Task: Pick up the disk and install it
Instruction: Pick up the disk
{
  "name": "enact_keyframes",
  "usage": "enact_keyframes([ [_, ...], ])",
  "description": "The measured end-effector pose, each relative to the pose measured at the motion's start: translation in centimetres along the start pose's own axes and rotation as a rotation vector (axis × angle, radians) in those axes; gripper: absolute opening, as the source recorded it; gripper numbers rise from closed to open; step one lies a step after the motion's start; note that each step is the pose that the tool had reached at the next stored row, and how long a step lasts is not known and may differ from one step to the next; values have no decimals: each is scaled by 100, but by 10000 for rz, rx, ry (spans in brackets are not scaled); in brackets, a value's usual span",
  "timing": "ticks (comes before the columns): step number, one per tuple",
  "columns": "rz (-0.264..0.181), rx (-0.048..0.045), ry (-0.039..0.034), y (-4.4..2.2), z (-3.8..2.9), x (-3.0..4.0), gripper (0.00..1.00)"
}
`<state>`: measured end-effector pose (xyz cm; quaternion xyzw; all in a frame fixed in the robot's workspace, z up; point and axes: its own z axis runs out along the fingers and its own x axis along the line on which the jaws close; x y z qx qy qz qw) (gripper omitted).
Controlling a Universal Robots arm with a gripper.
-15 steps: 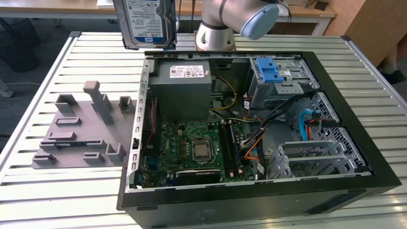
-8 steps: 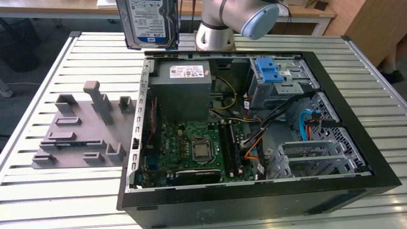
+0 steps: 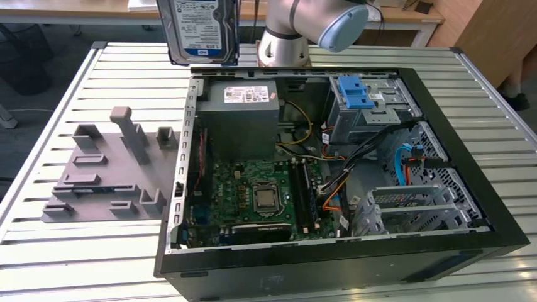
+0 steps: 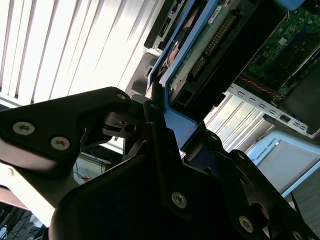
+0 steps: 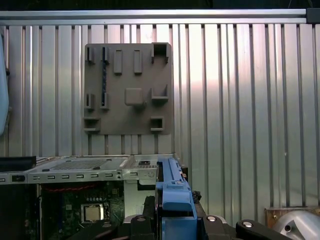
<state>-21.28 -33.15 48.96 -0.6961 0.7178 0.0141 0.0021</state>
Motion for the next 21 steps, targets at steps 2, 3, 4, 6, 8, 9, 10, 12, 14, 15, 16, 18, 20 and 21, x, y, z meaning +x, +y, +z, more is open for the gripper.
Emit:
enact_keyframes([
  [2, 0, 1, 0, -14, 0, 0, 36],
  [3, 1, 1, -1, -22, 0, -1, 36],
  [4, 0, 1, 0, -29, 0, -1, 36],
  [6, 0, 1, -1, -49, -1, -1, 36],
  [8, 1, 0, 0, -65, -1, -2, 36],
  [9, 0, 0, 0, -73, -1, -2, 36],
  [10, 0, 0, 0, -80, -1, -3, 36],
  [12, 0, 0, 0, -94, -2, -3, 36],
  [14, 0, 0, 0, -108, -2, -3, 36],
  [15, 0, 0, 0, -115, -2, -4, 36],
  [16, 1, 0, 0, -122, -2, -4, 36],
  [18, 1, 0, 0, -137, -2, -4, 36],
  [20, 1, 0, 0, -153, -3, -5, 36],
  [21, 0, 1, 0, -161, -2, -5, 36],
])
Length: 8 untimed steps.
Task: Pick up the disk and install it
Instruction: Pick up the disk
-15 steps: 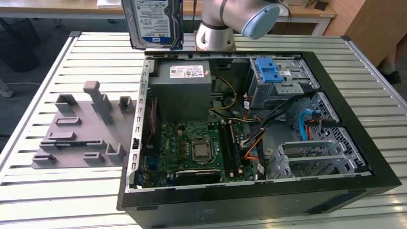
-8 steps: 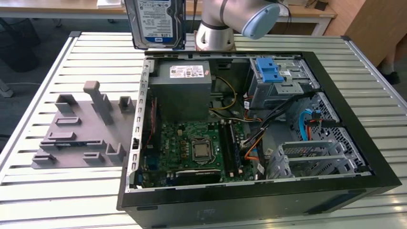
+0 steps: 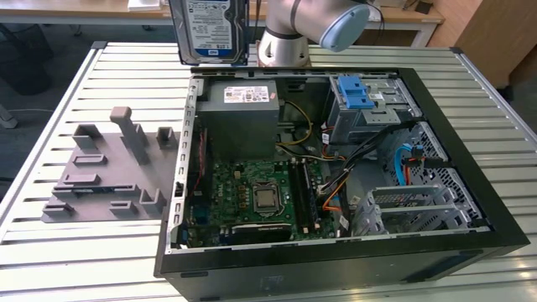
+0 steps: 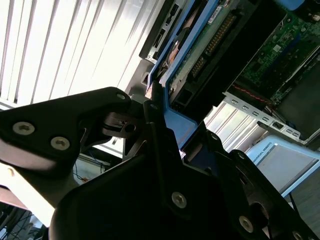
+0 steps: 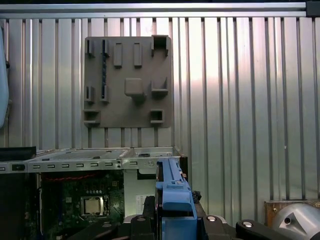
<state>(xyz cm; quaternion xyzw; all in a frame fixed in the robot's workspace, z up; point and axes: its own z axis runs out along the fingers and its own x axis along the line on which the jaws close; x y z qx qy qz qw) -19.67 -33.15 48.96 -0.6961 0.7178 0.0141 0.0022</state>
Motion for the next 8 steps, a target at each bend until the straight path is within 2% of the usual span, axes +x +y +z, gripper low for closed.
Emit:
enact_keyframes([
  [8, 0, -1, 0, -63, -1, -2, 36],
])
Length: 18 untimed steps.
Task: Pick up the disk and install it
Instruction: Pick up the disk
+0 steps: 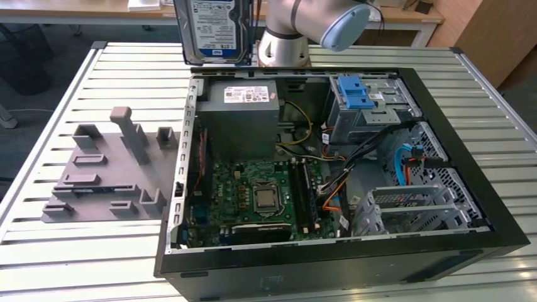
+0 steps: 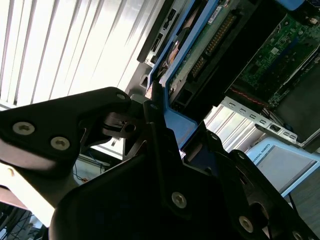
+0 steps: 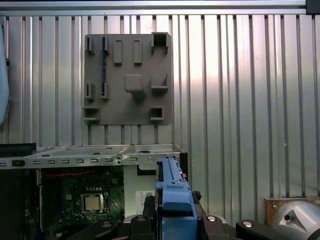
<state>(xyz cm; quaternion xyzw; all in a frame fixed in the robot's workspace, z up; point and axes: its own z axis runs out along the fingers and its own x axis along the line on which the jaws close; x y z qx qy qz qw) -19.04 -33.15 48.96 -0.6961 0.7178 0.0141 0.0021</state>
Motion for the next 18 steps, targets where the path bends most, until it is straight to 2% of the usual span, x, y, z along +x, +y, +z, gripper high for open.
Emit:
enact_keyframes([
  [18, 0, 0, 0, -142, -2, -4, 36],
])
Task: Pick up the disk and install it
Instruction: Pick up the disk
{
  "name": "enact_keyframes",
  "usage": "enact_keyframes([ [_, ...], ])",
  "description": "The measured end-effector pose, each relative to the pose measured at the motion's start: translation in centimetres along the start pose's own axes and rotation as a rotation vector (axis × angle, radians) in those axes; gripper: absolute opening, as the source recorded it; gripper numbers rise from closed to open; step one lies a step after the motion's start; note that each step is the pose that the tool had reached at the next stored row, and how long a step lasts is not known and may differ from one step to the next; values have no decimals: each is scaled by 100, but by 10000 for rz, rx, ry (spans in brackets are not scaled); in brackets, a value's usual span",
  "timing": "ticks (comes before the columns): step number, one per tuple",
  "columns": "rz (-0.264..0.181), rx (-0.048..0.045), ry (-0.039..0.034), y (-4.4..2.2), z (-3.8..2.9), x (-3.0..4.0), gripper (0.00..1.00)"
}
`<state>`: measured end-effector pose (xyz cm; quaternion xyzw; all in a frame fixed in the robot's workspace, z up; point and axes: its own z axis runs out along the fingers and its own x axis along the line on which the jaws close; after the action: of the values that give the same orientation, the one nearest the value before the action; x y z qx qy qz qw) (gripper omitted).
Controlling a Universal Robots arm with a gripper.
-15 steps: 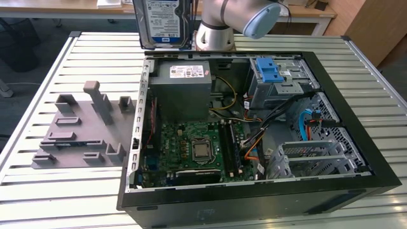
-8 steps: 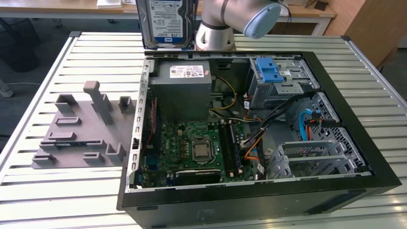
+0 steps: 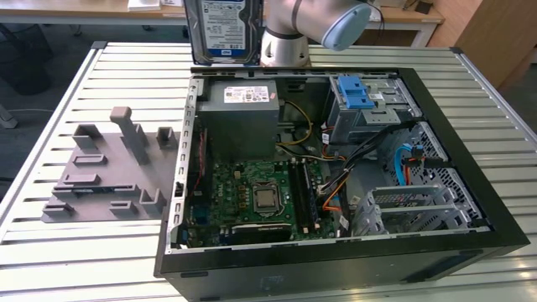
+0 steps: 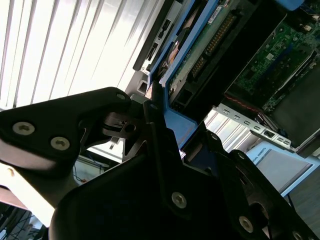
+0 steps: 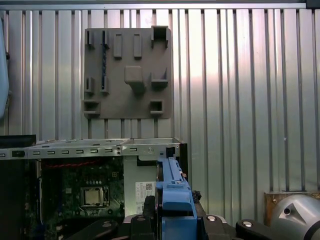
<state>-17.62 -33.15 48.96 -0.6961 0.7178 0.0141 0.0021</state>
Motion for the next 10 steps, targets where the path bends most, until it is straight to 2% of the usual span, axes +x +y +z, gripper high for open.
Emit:
enact_keyframes([
  [10, 0, 1, 0, -77, -1, -2, 36],
])
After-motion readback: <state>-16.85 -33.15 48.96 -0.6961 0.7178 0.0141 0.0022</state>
